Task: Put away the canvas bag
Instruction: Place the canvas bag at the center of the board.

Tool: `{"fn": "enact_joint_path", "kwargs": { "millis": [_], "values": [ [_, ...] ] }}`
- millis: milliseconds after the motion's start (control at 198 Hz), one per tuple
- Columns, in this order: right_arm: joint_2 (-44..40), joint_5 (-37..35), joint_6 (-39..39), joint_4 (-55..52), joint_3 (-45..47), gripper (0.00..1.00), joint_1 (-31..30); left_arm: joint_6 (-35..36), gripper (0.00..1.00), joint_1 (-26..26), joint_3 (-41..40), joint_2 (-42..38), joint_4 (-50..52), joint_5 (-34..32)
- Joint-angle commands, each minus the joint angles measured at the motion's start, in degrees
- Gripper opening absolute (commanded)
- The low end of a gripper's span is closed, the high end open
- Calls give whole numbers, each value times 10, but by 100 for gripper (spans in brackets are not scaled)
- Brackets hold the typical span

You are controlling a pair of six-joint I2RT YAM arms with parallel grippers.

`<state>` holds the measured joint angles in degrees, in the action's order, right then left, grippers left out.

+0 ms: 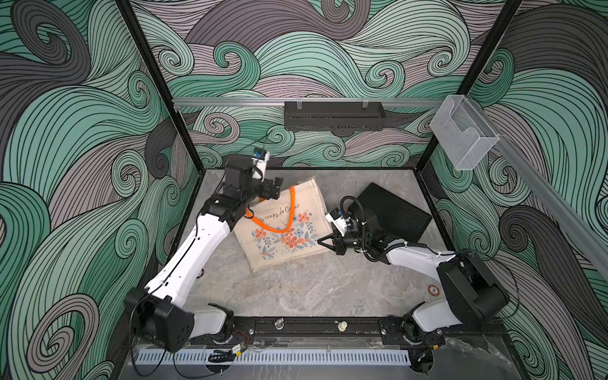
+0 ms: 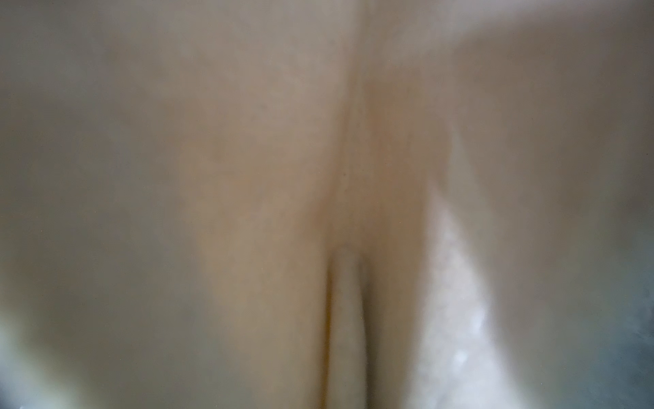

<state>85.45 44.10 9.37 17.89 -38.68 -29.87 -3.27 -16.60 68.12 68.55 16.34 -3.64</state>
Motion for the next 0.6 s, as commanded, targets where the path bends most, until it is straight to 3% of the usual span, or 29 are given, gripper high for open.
{"fn": "enact_joint_path", "kwargs": {
  "millis": [0,151,252,388,474,595],
  "values": [
    [11,-4,38,14,-13,0,12,-131,99,34,-103,-72,-92,-90],
    [23,6,64,4,-14,0,30,-179,99,52,-183,-86,-91,-101],
    [29,26,122,53,0,0,50,-228,99,53,-238,-61,-91,-53],
    [32,2,134,31,-5,0,59,-254,99,52,-293,-66,-110,-89],
    [48,8,157,28,-15,0,68,-264,99,53,-339,-57,-192,-55],
    [77,24,186,11,-38,0,75,-258,99,53,-352,44,-302,64]
  ]
}}
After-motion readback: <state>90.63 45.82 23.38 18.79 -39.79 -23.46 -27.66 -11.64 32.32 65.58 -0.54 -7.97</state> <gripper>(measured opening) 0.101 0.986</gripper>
